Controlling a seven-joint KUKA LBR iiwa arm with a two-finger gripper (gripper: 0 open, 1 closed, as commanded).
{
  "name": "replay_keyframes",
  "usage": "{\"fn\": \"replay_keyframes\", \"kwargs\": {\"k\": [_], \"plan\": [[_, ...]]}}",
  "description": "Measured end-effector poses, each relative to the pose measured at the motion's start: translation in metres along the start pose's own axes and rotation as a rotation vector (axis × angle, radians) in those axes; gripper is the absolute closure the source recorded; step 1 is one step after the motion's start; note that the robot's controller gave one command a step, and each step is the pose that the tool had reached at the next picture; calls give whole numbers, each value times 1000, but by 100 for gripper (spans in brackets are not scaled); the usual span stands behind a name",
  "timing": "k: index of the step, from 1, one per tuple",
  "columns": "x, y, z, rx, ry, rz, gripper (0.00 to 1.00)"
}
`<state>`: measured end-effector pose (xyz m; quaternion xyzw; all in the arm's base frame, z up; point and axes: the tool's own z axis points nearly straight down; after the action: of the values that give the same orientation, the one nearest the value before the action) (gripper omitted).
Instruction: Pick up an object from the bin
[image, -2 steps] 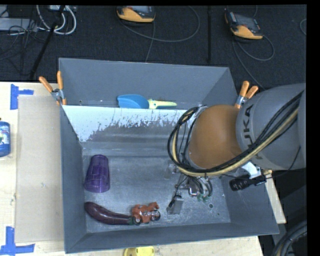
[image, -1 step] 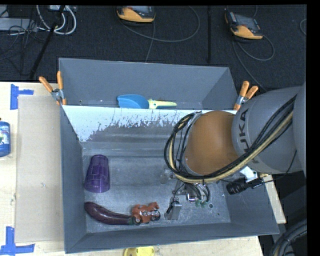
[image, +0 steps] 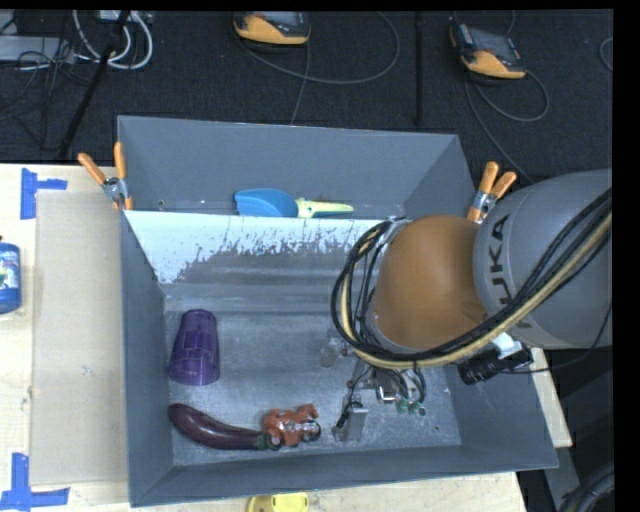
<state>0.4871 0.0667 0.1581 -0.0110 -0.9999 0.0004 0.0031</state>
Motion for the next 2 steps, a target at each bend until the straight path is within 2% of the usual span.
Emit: {"fn": "replay_keyframes", "kwargs": {"k": [1, 2], "plan": [[-10, 35, 29, -1, -17, -165, 0], [-5, 36, 72, -1, -6, -198, 0]]}}
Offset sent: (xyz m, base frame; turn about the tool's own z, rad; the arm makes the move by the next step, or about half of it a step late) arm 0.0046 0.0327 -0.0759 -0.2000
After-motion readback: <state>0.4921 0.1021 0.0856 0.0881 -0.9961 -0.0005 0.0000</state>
